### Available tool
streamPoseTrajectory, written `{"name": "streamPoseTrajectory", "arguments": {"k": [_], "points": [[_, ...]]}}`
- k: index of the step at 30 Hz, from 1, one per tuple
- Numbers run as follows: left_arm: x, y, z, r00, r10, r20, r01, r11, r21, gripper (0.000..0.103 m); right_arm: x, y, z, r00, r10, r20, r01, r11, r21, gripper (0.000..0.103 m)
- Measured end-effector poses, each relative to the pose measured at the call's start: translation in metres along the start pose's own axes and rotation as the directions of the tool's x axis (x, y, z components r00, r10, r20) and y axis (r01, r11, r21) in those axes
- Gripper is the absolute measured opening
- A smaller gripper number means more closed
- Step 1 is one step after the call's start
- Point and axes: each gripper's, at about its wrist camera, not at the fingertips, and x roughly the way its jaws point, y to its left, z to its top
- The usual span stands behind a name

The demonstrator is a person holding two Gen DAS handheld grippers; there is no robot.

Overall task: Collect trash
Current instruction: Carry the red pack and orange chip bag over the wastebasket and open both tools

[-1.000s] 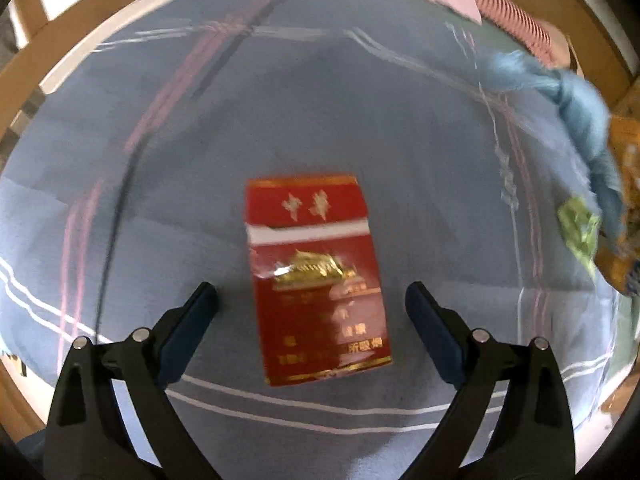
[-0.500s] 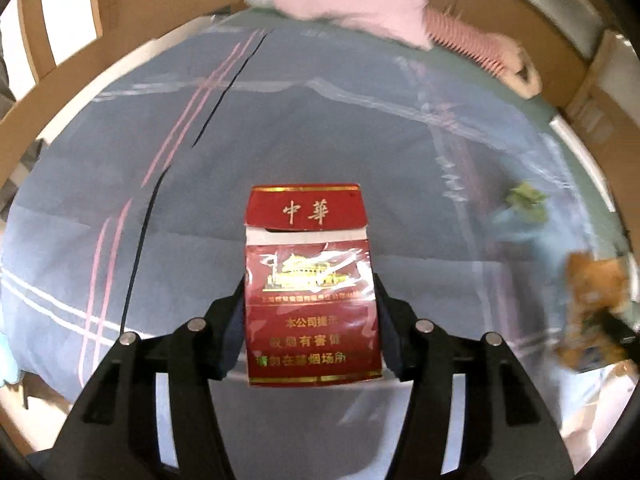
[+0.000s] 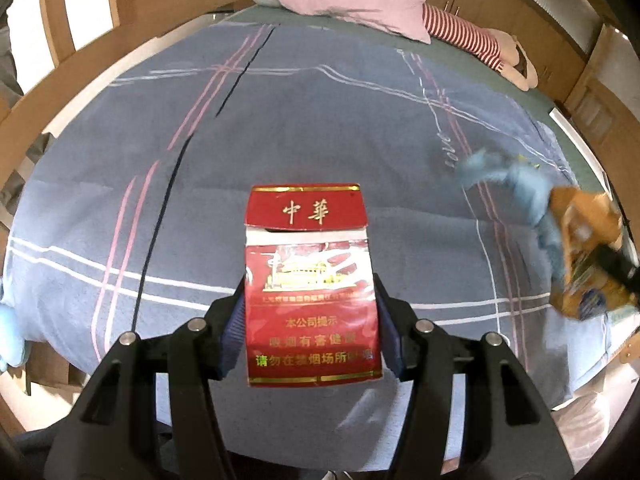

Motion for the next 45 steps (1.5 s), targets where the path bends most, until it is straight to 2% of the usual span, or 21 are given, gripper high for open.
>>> {"name": "streamPoseTrajectory", "arguments": {"k": [2, 3, 5, 7, 10, 15, 17, 18, 21, 22, 23, 24, 25, 26, 28, 29, 33, 36, 40, 41, 45], "points": [[-0.001, -0.002, -0.001, 1.000, -0.004, 0.001, 0.004, 1.000, 0.006, 0.056, -0.001, -0.013, 0.006, 0.999, 0.038, 0.012, -0.039, 0.999, 0.038, 0.014], [-0.001, -0.003, -0.001, 1.000, -0.001, 0.004, 0.001, 1.000, 0.012, 0.056, 0.005, -0.015, 0.008, 0.994, -0.113, 0.001, 0.113, 0.994, -0.005, 0.014], [0.000, -0.005, -0.001, 1.000, -0.002, 0.003, 0.002, 1.000, 0.016, 0.056, 0.014, -0.018, 0.011, 0.961, -0.276, 0.020, 0.277, 0.957, -0.090, 0.013], [0.002, -0.003, 0.000, 1.000, -0.008, -0.003, 0.008, 1.000, 0.010, 0.056, 0.018, -0.033, 0.014, 0.979, -0.201, -0.020, 0.201, 0.980, -0.001, 0.013], [0.004, -0.001, 0.000, 1.000, -0.016, -0.018, 0.016, 1.000, -0.004, 0.056, 0.025, -0.033, 0.013, 0.964, -0.263, -0.030, 0.262, 0.964, -0.035, 0.013], [0.006, -0.004, 0.001, 1.000, -0.020, -0.021, 0.020, 1.000, -0.002, 0.056, 0.032, -0.039, 0.010, 0.985, -0.153, -0.084, 0.155, 0.988, 0.012, 0.015], [0.006, -0.002, 0.001, 1.000, -0.023, -0.019, 0.023, 1.000, -0.011, 0.056, 0.027, -0.036, 0.010, 0.995, -0.055, -0.082, 0.057, 0.998, 0.020, 0.015], [0.006, -0.002, 0.001, 1.000, -0.024, -0.019, 0.024, 1.000, -0.018, 0.056, 0.021, -0.027, 0.009, 0.997, 0.028, -0.078, -0.027, 1.000, 0.010, 0.015], [0.004, -0.001, 0.001, 1.000, -0.026, -0.012, 0.026, 0.999, -0.042, 0.056, 0.006, -0.022, 0.014, 0.988, 0.153, -0.009, -0.153, 0.987, 0.041, 0.014], [0.003, 0.000, 0.002, 1.000, -0.026, -0.009, 0.026, 0.999, -0.045, 0.056, -0.002, -0.024, 0.019, 0.969, 0.240, 0.056, -0.244, 0.966, 0.088, 0.014], [0.003, 0.000, 0.001, 1.000, -0.025, -0.006, 0.025, 0.999, -0.046, 0.056, -0.004, -0.023, 0.023, 0.962, 0.260, 0.087, -0.268, 0.958, 0.103, 0.014], [0.003, 0.001, 0.001, 1.000, -0.023, -0.007, 0.022, 0.999, -0.045, 0.056, -0.004, -0.018, 0.027, 0.968, 0.234, 0.085, -0.241, 0.967, 0.086, 0.014], [0.003, 0.003, 0.001, 1.000, -0.023, -0.009, 0.022, 0.999, -0.049, 0.056, 0.006, -0.002, 0.035, 0.988, 0.153, 0.031, -0.153, 0.988, 0.007, 0.014], [0.002, 0.005, 0.001, 1.000, -0.023, -0.008, 0.023, 0.998, -0.057, 0.056, 0.011, 0.005, 0.038, 0.990, 0.143, 0.008, -0.142, 0.990, -0.021, 0.014], [0.001, 0.009, 0.003, 1.000, -0.018, 0.003, 0.019, 0.997, -0.079, 0.056, 0.013, 0.013, 0.040, 0.977, 0.212, 0.017, -0.212, 0.977, 0.014, 0.014], [0.000, 0.011, 0.003, 1.000, -0.015, 0.011, 0.016, 0.996, -0.088, 0.056, 0.013, 0.015, 0.038, 0.979, 0.203, 0.020, -0.203, 0.979, 0.006, 0.014], [-0.014, 0.006, 0.004, 0.997, -0.017, 0.077, 0.022, 0.997, -0.068, 0.056, 0.004, 0.044, 0.018, 0.993, 0.113, 0.030, -0.110, 0.990, -0.083, 0.014], [-0.032, -0.003, -0.001, 0.992, -0.038, 0.120, 0.039, 0.999, -0.007, 0.056, -0.027, 0.056, -0.011, 0.997, 0.024, 0.074, -0.012, 0.987, -0.160, 0.014], [-0.062, -0.019, -0.021, 0.990, -0.058, 0.128, 0.055, 0.998, 0.026, 0.056, -0.054, 0.032, -0.045, 0.993, -0.070, 0.096, 0.084, 0.985, -0.153, 0.014], [-0.074, -0.027, -0.028, 0.988, -0.069, 0.136, 0.063, 0.997, 0.051, 0.056, -0.055, 0.027, -0.038, 0.992, -0.080, 0.098, 0.094, 0.985, -0.144, 0.014], [-0.124, -0.054, -0.050, 0.975, -0.111, 0.195, 0.081, 0.985, 0.154, 0.056, -0.089, 0.004, -0.069, 0.987, -0.114, 0.118, 0.126, 0.986, -0.106, 0.014]]}}
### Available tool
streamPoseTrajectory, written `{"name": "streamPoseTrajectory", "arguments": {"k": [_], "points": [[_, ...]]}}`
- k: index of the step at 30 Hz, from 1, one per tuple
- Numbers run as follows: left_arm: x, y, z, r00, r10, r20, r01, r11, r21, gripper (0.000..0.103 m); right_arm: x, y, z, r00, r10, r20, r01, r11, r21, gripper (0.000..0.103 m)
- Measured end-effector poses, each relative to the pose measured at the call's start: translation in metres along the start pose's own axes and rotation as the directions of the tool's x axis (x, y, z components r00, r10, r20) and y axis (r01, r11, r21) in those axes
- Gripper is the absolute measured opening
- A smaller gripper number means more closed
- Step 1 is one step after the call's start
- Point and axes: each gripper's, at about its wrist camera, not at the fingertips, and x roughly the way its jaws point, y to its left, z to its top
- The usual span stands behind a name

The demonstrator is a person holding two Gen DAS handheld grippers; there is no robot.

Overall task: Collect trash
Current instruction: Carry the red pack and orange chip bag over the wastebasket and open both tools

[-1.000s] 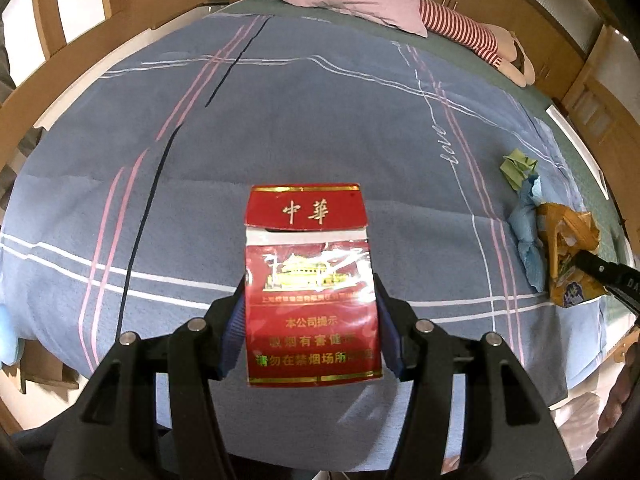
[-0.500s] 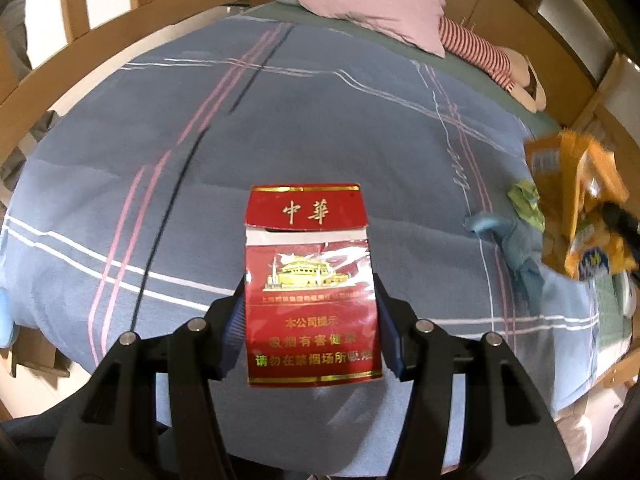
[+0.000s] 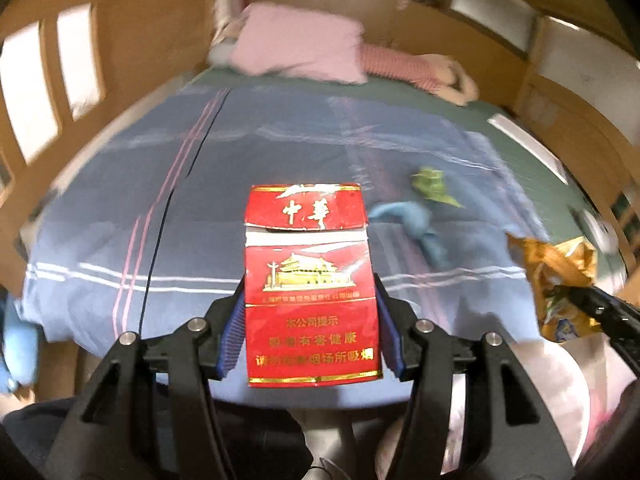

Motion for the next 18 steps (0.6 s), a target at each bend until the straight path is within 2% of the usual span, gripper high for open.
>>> {"name": "streamPoseTrajectory", "arguments": {"k": [4, 7, 12, 18], "points": [[-0.052, -0.033, -0.010, 0.996, -0.057, 0.071, 0.051, 0.996, 0.077, 0.056, -0.033, -0.018, -0.020, 1.000, -0.019, 0.011, 0.019, 1.000, 0.006, 0.014], [-0.074, -0.056, -0.024, 0.992, -0.093, 0.084, 0.082, 0.988, 0.127, 0.056, -0.053, -0.030, -0.035, 0.999, -0.027, 0.023, 0.027, 1.000, -0.001, 0.014], [-0.089, -0.093, -0.055, 0.991, -0.125, 0.048, 0.111, 0.967, 0.227, 0.056, -0.076, -0.044, -0.061, 1.000, -0.019, 0.020, 0.019, 1.000, 0.014, 0.014], [-0.099, -0.115, -0.082, 0.991, -0.130, 0.019, 0.118, 0.946, 0.300, 0.056, -0.101, -0.061, -0.082, 1.000, -0.007, -0.001, 0.007, 0.999, 0.037, 0.014]]}}
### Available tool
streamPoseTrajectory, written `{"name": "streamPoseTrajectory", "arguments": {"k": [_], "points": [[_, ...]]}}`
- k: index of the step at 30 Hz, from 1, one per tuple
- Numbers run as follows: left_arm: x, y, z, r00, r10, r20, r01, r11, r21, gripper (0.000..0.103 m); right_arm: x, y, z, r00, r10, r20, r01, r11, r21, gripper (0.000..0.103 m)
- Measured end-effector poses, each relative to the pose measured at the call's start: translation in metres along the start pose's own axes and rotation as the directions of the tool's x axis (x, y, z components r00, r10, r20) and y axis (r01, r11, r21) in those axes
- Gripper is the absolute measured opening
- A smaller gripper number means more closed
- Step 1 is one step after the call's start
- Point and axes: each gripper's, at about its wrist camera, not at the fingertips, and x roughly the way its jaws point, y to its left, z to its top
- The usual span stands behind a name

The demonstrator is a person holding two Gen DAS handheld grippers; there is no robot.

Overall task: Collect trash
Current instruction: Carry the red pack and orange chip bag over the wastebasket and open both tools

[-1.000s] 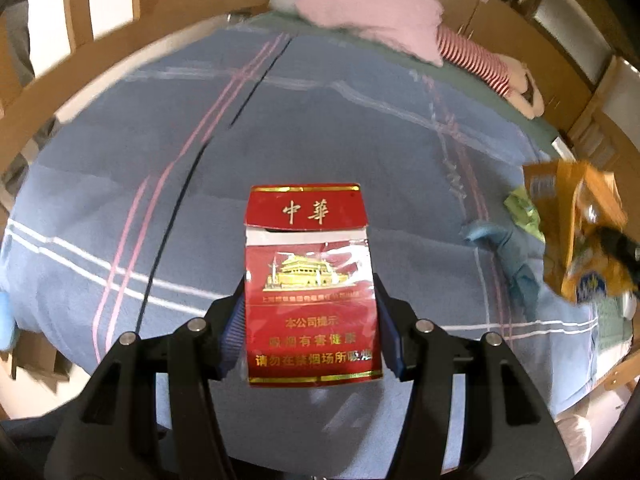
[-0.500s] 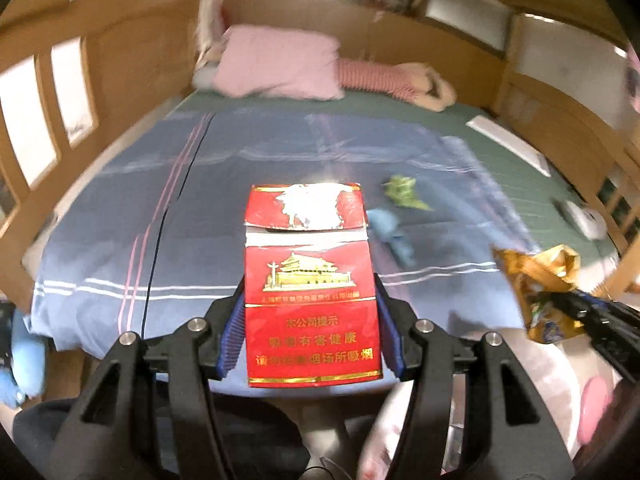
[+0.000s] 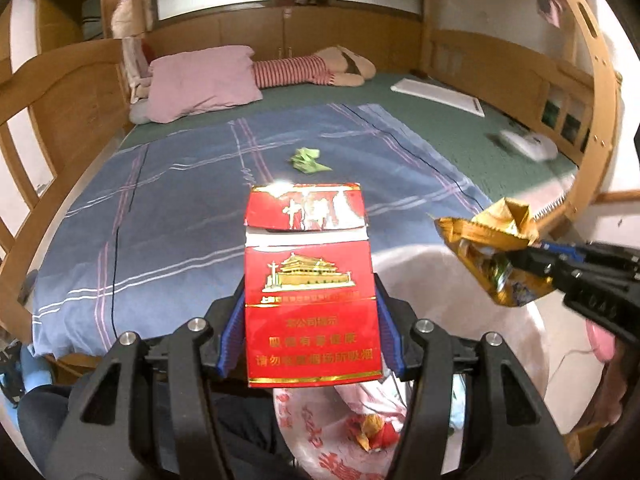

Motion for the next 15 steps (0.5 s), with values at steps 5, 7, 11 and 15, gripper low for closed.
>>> {"name": "streamPoseTrajectory", "arguments": {"k": [5, 7, 11, 15], "points": [[-0.001, -0.013, -0.009, 1.000, -0.009, -0.017, 0.010, 0.999, 0.034, 0.056, -0.016, -0.008, -0.008, 1.000, -0.008, 0.015, 0.008, 1.000, 0.000, 0.014], [-0.001, -0.017, -0.011, 1.000, -0.015, -0.019, 0.016, 0.999, 0.044, 0.056, -0.017, -0.010, -0.010, 1.000, 0.003, 0.013, -0.003, 1.000, 0.005, 0.014], [0.005, -0.020, -0.014, 0.998, -0.037, -0.046, 0.040, 0.997, 0.060, 0.057, -0.005, -0.008, -0.019, 0.998, 0.033, -0.060, -0.033, 0.999, -0.001, 0.014], [0.014, -0.018, -0.018, 0.990, -0.104, -0.098, 0.108, 0.993, 0.038, 0.058, 0.003, -0.010, -0.023, 0.996, 0.011, -0.090, -0.010, 1.000, 0.007, 0.039]]}}
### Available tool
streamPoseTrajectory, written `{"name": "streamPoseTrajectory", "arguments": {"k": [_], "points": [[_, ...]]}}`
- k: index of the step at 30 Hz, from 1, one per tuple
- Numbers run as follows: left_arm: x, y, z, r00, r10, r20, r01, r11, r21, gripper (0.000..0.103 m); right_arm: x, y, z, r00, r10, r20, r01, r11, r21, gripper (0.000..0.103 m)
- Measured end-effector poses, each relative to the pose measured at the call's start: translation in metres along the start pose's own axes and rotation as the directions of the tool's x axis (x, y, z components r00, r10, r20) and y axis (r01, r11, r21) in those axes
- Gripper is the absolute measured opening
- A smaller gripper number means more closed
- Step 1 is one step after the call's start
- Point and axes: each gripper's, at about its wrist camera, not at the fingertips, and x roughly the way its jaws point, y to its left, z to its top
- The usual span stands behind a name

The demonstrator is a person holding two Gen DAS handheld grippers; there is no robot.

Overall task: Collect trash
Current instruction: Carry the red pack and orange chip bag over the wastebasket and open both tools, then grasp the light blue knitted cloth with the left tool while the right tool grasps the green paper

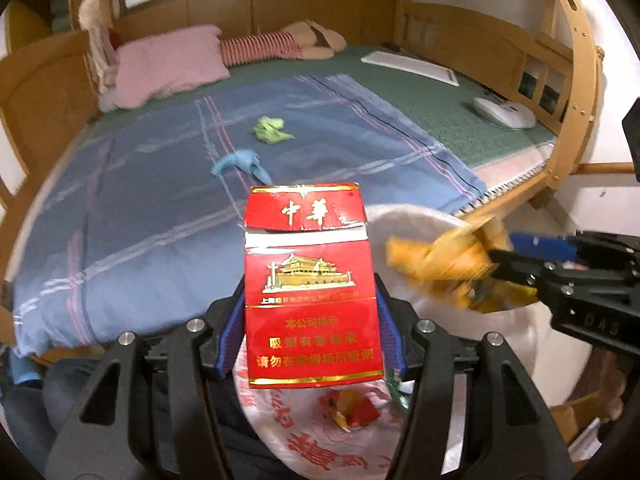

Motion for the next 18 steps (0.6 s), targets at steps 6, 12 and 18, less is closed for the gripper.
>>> {"name": "streamPoseTrajectory", "arguments": {"k": [6, 12, 18], "points": [[0.005, -0.006, -0.007, 0.997, -0.079, -0.013, 0.079, 0.997, 0.019, 0.091, -0.027, -0.033, 0.013, 0.988, -0.081, 0.131, 0.060, 0.986, 0.157, 0.063], [0.016, -0.004, -0.008, 0.989, -0.143, -0.037, 0.143, 0.990, 0.010, 0.098, -0.030, -0.046, 0.022, 0.984, -0.091, 0.150, 0.060, 0.978, 0.198, 0.065], [0.026, 0.025, 0.000, 0.997, -0.076, -0.024, 0.075, 0.995, -0.059, 0.099, -0.018, -0.051, 0.027, 0.987, -0.095, 0.128, 0.065, 0.974, 0.219, 0.066]]}}
